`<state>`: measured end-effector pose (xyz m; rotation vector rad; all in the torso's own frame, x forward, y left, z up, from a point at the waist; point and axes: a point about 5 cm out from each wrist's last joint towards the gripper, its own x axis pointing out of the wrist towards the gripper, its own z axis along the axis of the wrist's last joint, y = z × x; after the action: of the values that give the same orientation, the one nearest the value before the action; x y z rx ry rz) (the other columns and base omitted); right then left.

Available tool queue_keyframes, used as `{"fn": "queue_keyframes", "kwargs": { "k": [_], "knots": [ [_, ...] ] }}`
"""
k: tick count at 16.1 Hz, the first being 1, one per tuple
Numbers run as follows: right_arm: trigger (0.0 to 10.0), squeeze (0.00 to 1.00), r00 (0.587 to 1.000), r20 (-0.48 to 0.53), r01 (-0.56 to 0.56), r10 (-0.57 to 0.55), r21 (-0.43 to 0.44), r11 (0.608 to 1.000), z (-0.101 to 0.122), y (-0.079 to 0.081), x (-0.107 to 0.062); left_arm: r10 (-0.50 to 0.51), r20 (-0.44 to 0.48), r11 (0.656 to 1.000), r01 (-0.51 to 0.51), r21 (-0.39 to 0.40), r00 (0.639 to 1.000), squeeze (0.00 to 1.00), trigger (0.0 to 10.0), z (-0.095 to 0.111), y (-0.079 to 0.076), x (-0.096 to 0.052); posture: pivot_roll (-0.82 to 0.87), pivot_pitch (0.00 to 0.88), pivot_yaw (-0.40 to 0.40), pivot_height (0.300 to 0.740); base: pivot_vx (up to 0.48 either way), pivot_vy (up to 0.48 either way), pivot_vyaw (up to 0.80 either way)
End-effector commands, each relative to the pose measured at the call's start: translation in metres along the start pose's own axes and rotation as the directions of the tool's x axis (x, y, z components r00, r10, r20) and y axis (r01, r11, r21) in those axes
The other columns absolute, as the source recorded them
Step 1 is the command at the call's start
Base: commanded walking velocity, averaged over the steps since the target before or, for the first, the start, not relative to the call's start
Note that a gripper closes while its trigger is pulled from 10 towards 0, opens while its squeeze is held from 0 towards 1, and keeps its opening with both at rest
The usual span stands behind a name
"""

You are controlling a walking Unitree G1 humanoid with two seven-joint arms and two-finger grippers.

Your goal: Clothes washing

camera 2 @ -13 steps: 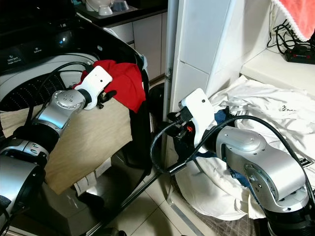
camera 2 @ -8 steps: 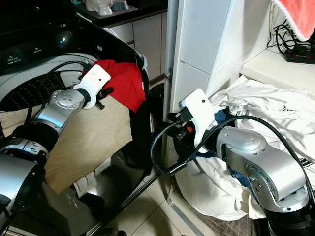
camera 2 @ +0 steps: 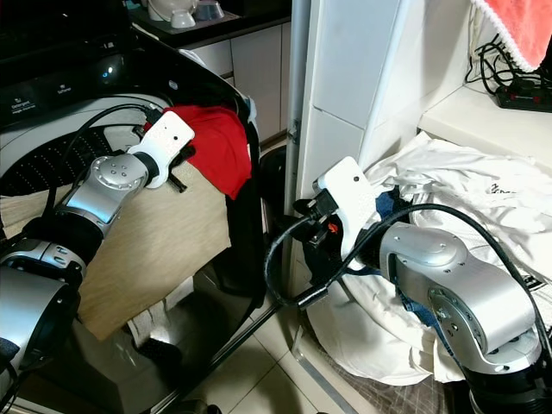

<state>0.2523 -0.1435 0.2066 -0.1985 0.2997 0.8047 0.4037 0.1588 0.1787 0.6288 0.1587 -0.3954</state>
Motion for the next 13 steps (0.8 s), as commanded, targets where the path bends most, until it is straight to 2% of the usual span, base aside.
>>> {"fn": "queue_keyframes", "kwargs": {
  "k": [1,3,4,5,6,7,8,9,10,11,12,13],
  "knots": [
    [10.0,0.0,1.0,0.009,-0.005,0.005,-0.025,1.0,0.002,0.003,-0.001,0.039,-0.006,0.999,-0.039,0.015,0.999,0.0,0.0,0.002,0.01,-0.002,-0.12,0.0,0.073,0.74,0.0,0.0,0.0],
    [10.0,0.0,1.0,0.008,-0.001,0.002,-0.027,1.0,0.002,0.002,-0.001,0.065,0.004,0.998,-0.065,0.019,0.998,0.0,0.0,0.004,0.015,-0.002,-0.12,0.0,0.072,0.74,0.0,0.0,0.0],
    [10.0,0.0,1.0,0.008,0.002,-0.002,-0.029,1.0,0.002,0.001,-0.002,0.106,0.02,0.994,-0.106,0.023,0.994,0.0,0.0,0.008,0.022,-0.004,-0.12,0.0,0.073,0.74,0.0,0.0,0.0],
    [10.0,0.0,1.0,0.009,0.006,-0.005,-0.031,1.0,0.003,0.001,-0.002,0.16,0.036,0.987,-0.161,0.024,0.987,0.0,0.0,0.012,0.033,-0.007,-0.12,0.0,0.073,0.74,0.0,0.0,0.0],
    [10.0,0.0,1.0,0.008,0.009,-0.009,-0.032,0.999,0.003,0.0,-0.002,0.272,0.057,0.961,-0.274,0.024,0.96,0.0,0.0,0.019,0.055,-0.014,-0.12,0.0,0.073,0.74,0.0,0.0,0.0],
    [10.0,0.0,1.0,0.008,0.009,-0.009,-0.032,0.999,0.003,0.0,-0.002,0.328,0.068,0.943,-0.331,0.025,0.942,0.0,0.0,0.022,0.066,-0.018,-0.12,0.0,0.073,0.74,0.0,0.0,0.0],
    [10.0,0.0,1.0,0.009,0.009,-0.009,-0.033,0.999,0.003,0.0,-0.002,0.481,0.109,0.874,-0.486,0.023,0.87,0.0,0.0,0.032,0.096,-0.033,-0.12,0.0,0.073,0.74,0.0,0.0,0.0],
    [10.0,0.0,1.0,0.01,0.008,-0.008,-0.034,0.999,0.003,0.0,-0.002,0.608,0.155,0.786,-0.618,0.02,0.779,0.0,0.0,0.04,0.122,-0.049,-0.12,0.0,0.073,0.74,0.0,0.0,0.0],
    [10.0,0.0,1.0,0.011,0.007,-0.007,-0.034,0.999,0.003,0.001,-0.002,0.671,0.178,0.725,-0.687,0.045,0.72,0.0,0.0,0.044,0.141,-0.062,-0.12,0.0,0.073,0.74,0.0,0.0,0.0],
    [10.0,0.0,1.0,0.011,0.006,-0.006,-0.033,0.999,0.003,0.001,-0.002,0.66,0.153,0.735,-0.674,0.074,0.736,0.0,0.0,0.041,0.144,-0.064,-0.12,0.0,0.071,0.74,0.0,0.0,0.0],
    [10.0,0.0,1.0,0.011,-0.001,0.002,-0.033,0.999,0.003,0.002,-0.001,0.593,0.036,0.795,-0.592,0.133,0.804,0.0,4.3,0.023,0.141,-0.061,-0.11,0.0,0.07,0.74,0.0,0.0,0.0],
    [10.0,0.0,1.0,0.011,-0.006,0.006,-0.033,0.999,0.003,0.003,0.0,0.55,-0.009,0.829,-0.544,0.133,0.835,0.0,10.0,0.014,0.136,-0.059,-0.11,0.0,0.068,0.74,0.0,0.0,0.0]
  ]
}}
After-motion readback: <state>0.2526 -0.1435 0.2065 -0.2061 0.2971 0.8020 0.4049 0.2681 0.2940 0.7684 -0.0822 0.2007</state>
